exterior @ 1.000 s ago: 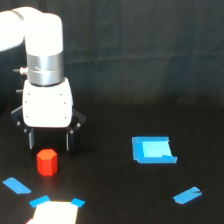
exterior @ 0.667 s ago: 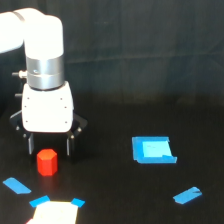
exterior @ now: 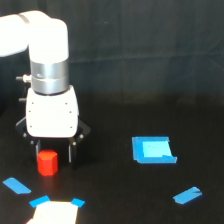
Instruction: Pick up the red object from the table
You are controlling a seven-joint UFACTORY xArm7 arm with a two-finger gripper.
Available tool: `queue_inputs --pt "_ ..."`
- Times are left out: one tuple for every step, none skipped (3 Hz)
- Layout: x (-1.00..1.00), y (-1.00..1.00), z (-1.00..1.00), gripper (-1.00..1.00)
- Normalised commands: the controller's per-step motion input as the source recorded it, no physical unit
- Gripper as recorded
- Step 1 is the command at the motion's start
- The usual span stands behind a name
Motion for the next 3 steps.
queue_inputs --pt "0.31 0.02 -0.31 -0.96" --pt "0.22 0.09 0.11 -1.00" --pt "1.00 0.21 1.00 -1.00"
